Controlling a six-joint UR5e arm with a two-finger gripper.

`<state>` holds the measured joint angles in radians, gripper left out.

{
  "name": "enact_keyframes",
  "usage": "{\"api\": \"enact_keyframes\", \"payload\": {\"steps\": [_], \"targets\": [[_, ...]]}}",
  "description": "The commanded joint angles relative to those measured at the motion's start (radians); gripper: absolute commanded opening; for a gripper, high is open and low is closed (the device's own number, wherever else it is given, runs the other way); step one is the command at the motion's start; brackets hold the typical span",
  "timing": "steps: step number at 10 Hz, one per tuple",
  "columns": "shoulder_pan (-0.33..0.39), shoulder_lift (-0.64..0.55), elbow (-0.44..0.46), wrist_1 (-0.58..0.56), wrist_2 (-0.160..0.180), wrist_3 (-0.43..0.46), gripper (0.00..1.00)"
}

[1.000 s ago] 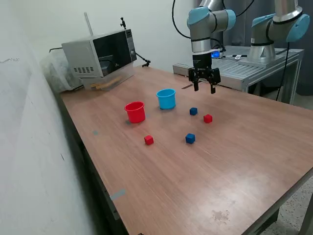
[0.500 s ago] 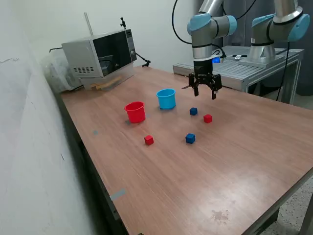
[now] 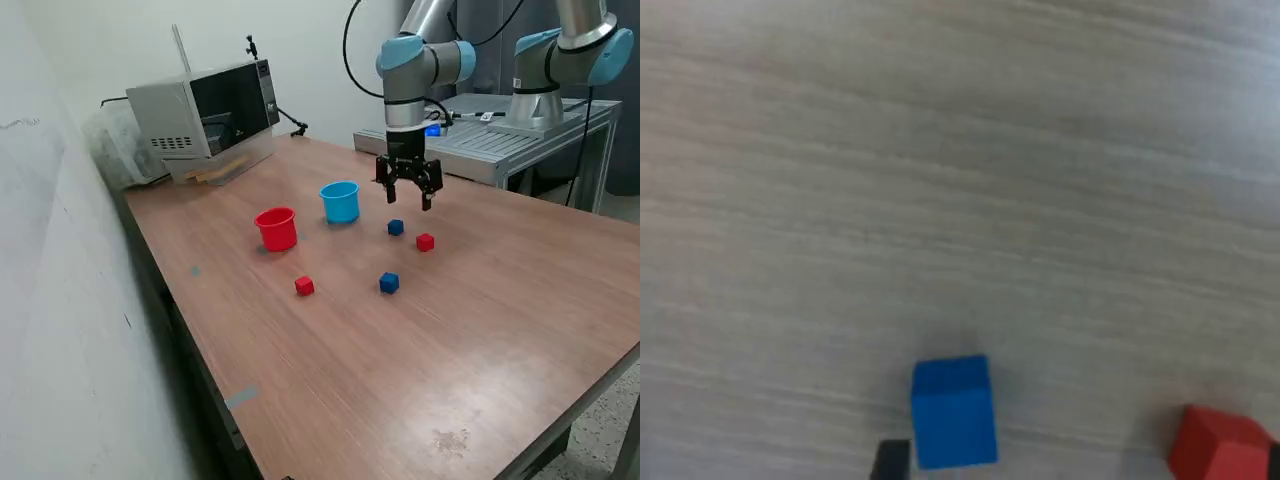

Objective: Place red objects in the red bin, and blue objects in the blue bin.

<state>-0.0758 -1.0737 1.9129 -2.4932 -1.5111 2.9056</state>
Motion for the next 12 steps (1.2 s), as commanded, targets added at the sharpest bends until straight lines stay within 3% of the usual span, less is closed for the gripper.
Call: {"api": "enact_keyframes", "payload": {"steps": [1,12], "targets": [[-0.004,0.032,-0.023,-0.022,0.000,0.000,1.00],[-0.042,0.086,-0.043,-0.058,-0.001,-0.026,1.00]]}}
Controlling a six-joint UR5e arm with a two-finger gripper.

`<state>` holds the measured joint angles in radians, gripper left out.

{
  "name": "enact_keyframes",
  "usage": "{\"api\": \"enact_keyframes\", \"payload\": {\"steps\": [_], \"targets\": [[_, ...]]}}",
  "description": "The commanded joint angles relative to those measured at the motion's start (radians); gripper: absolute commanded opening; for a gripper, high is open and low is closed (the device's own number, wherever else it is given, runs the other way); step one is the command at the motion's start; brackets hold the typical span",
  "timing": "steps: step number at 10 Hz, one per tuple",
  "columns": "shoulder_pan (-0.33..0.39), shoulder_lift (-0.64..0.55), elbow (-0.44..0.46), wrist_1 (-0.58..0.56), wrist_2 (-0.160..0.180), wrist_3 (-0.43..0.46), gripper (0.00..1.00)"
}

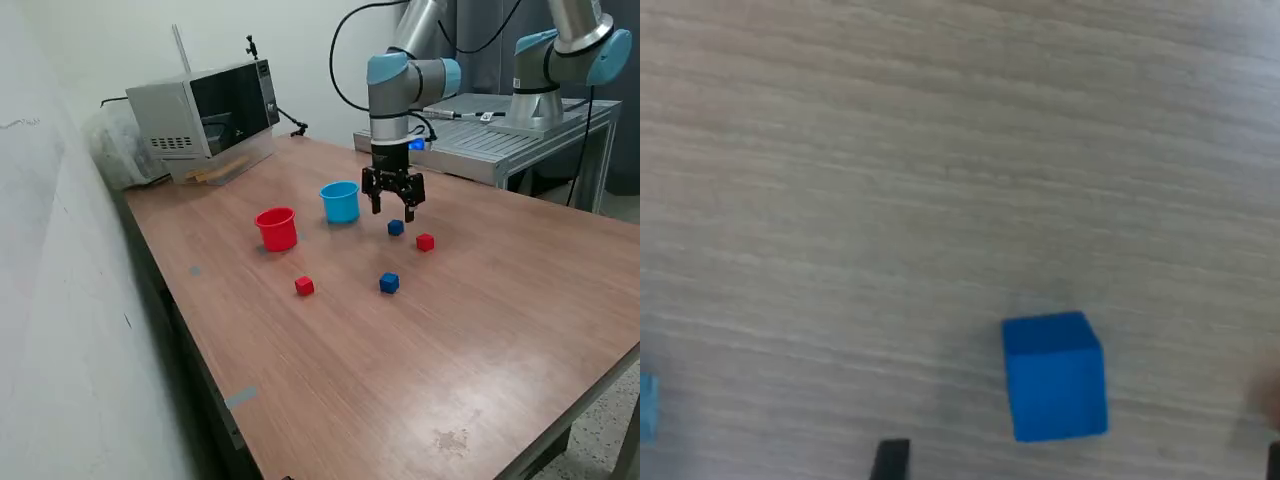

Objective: Place red objects in the red bin, and blue objects in the blue bin.

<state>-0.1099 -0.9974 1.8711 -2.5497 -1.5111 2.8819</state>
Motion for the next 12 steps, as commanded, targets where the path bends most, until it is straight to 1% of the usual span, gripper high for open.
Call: {"api": "enact_keyframes", "payload": {"steps": [1,4,7,9,12], "targets": [[-0.008,0.010,0.000,-0.001,-0.001,-0.003,1.00],[-0.008,0.010,0.000,-0.001,-0.001,-0.003,1.00],[-0.008,0.008,0.003,-0.001,-0.003,-0.026,1.00],[-0.008,0.008,0.009,0.000,-0.029,-0.030,1.00],[-0.008,0.006,0.013,0.003,-0.029,-0.053,1.00]]}}
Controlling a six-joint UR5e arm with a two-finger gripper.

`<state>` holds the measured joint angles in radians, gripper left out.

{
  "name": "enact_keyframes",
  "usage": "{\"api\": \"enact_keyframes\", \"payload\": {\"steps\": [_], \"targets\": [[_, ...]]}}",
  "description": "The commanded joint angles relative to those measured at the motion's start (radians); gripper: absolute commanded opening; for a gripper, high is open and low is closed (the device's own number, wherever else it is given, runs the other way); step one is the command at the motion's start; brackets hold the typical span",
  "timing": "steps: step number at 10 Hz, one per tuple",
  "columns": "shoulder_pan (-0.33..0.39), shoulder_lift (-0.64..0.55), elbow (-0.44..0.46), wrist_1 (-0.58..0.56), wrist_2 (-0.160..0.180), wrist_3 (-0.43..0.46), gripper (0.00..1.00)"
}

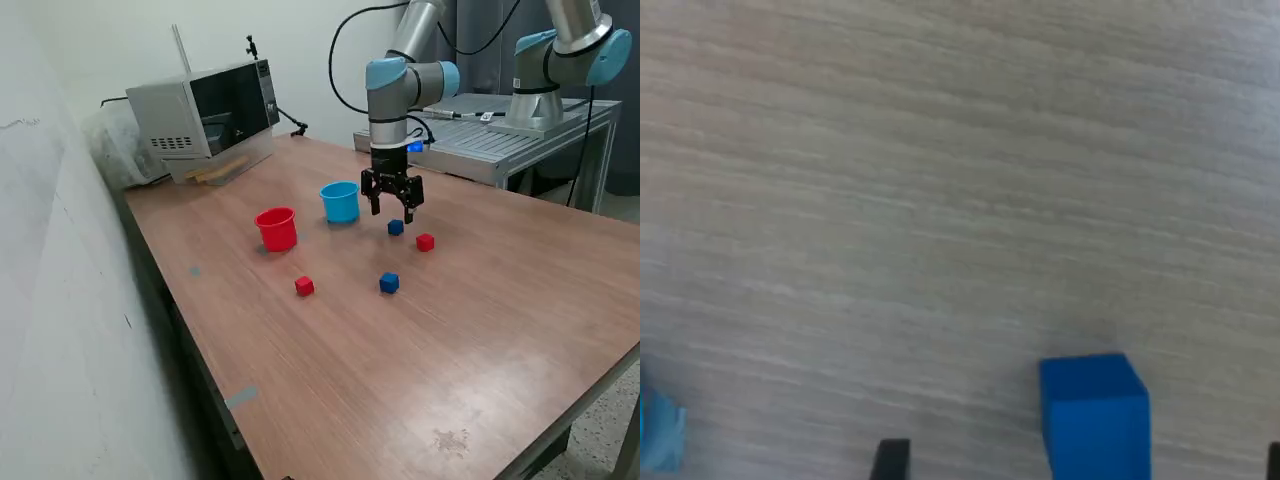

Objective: Place red objects in the red bin, and blue objects in the blue bin.

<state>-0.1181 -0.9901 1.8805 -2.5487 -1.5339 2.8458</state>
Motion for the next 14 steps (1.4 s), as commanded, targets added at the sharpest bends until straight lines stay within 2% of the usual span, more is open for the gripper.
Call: {"api": "enact_keyframes", "payload": {"steps": [1,14], "targets": [[0.000,-0.001,0.003,0.005,-0.006,-0.017,1.00],[0.032,-0.001,0.008,0.008,0.005,-0.036,1.00]]}}
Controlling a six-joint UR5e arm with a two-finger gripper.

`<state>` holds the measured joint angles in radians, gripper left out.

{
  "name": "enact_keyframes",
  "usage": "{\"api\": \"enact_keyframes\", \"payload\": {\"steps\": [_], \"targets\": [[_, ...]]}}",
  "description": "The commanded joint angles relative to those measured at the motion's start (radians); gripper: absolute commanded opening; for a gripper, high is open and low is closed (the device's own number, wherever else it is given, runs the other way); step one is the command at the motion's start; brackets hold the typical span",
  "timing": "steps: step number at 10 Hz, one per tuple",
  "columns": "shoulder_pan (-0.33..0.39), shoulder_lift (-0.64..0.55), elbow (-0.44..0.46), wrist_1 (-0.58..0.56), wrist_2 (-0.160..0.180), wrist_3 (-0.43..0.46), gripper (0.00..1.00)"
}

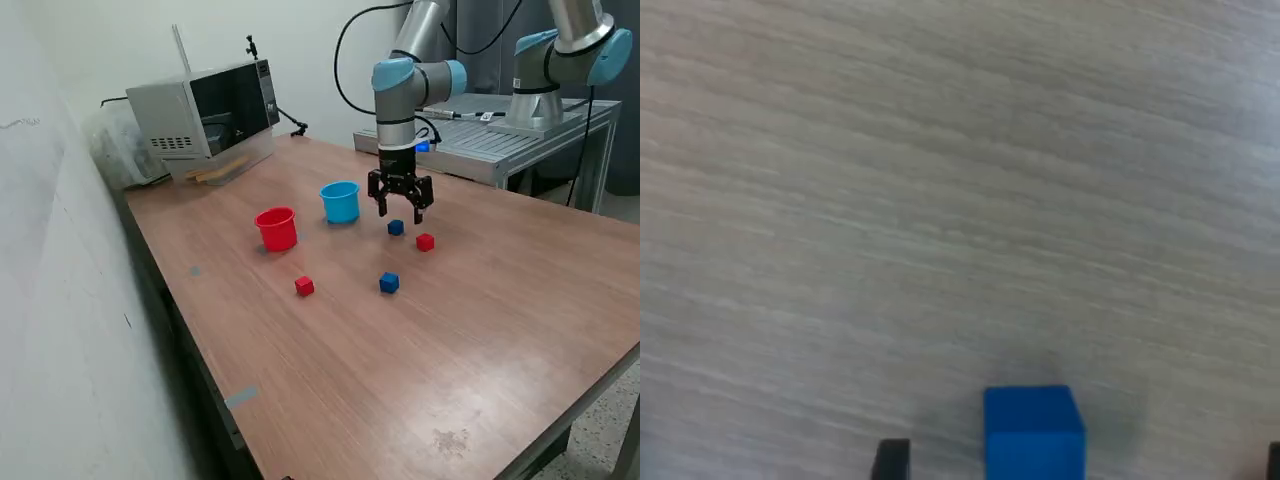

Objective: Place red objects in the red bin, and blue objects in the blue bin.

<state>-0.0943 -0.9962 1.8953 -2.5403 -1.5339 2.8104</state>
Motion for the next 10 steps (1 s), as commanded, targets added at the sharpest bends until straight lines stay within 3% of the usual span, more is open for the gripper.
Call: {"api": "enact_keyframes", "payload": {"steps": [1,5,6,10], "targets": [[0.008,0.008,-0.010,0.000,0.004,0.000,1.00],[0.008,0.016,-0.012,-0.001,0.004,0.000,1.00],[0.008,0.019,-0.010,-0.002,0.001,0.000,0.00],[0.001,0.028,-0.010,0.000,0.001,0.000,0.00]]}}
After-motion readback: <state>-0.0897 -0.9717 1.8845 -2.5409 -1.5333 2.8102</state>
